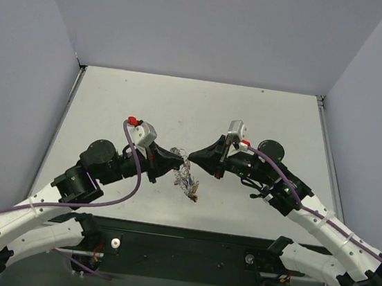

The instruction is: Put the keys on the keyring

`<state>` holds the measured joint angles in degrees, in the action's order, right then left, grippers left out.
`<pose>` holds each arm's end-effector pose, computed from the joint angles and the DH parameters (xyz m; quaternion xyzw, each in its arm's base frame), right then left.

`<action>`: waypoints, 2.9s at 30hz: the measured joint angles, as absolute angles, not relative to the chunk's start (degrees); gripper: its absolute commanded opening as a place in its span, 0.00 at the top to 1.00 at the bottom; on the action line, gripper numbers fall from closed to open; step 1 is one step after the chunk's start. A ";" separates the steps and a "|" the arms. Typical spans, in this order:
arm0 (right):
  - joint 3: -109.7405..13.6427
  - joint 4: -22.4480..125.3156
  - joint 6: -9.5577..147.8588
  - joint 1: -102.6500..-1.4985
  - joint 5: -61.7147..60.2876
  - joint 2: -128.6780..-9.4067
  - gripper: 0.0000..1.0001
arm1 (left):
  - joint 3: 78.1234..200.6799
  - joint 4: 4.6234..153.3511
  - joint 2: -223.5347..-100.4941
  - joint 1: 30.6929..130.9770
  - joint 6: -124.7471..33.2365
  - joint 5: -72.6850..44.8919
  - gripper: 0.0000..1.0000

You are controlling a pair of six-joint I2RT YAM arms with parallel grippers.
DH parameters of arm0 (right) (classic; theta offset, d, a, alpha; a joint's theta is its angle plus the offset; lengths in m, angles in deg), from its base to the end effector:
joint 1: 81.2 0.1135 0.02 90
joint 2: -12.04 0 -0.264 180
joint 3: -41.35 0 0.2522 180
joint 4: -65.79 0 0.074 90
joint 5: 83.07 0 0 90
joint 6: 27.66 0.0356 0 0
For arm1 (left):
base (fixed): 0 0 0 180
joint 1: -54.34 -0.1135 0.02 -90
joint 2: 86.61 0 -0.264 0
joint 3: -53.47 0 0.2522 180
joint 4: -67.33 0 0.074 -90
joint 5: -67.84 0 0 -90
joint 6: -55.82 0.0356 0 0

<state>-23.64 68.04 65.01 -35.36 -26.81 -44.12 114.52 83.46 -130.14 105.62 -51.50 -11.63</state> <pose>0.1418 0.1744 0.3914 -0.4321 0.4831 0.4717 0.5979 0.1063 -0.1430 0.3739 0.2659 0.6460 -0.4545 0.5526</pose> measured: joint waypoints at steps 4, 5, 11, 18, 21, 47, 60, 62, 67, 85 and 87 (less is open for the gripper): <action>-23.64 68.06 64.93 -35.36 -26.87 -44.12 1.00 | 114.50 83.51 -129.94 105.62 -51.26 -11.48 1.00; -23.64 68.06 64.86 -35.36 -26.92 -44.12 1.00 | 114.52 83.51 -129.90 105.62 -51.19 -11.44 1.00; -23.64 68.08 64.82 -35.33 -26.94 -44.10 1.00 | 114.50 83.62 -129.57 105.62 -50.99 -11.31 1.00; -23.70 68.08 64.82 -35.23 -26.96 -44.10 1.00 | 114.45 83.70 -129.28 105.62 -50.95 -11.22 1.00; -23.72 68.04 64.77 -35.05 -26.94 -44.10 1.00 | 114.06 83.57 -128.91 105.62 -50.95 -11.22 1.00; -24.07 67.12 64.36 -35.03 -26.94 -44.12 1.00 | 112.03 80.23 -128.28 105.62 -51.65 -10.93 1.00; -24.60 67.14 64.36 -35.03 -27.07 -44.34 1.00 | 111.66 78.79 -127.91 105.62 -52.17 -10.76 1.00; -24.62 67.17 64.38 -35.03 -27.05 -44.34 1.00 | 111.33 78.17 -127.84 105.62 -52.22 -10.76 1.00; -24.62 67.06 63.85 -35.03 -27.11 -44.39 1.00 | 110.65 77.36 -127.47 105.62 -52.39 -10.76 1.00; -24.62 66.75 63.31 -35.01 -27.42 -44.39 1.00 | 109.84 76.53 -126.79 105.62 -53.05 -10.80 1.00; -24.62 65.85 62.96 -35.03 -27.14 -44.39 1.00 | 109.84 75.79 -126.79 105.62 -53.14 -10.74 1.00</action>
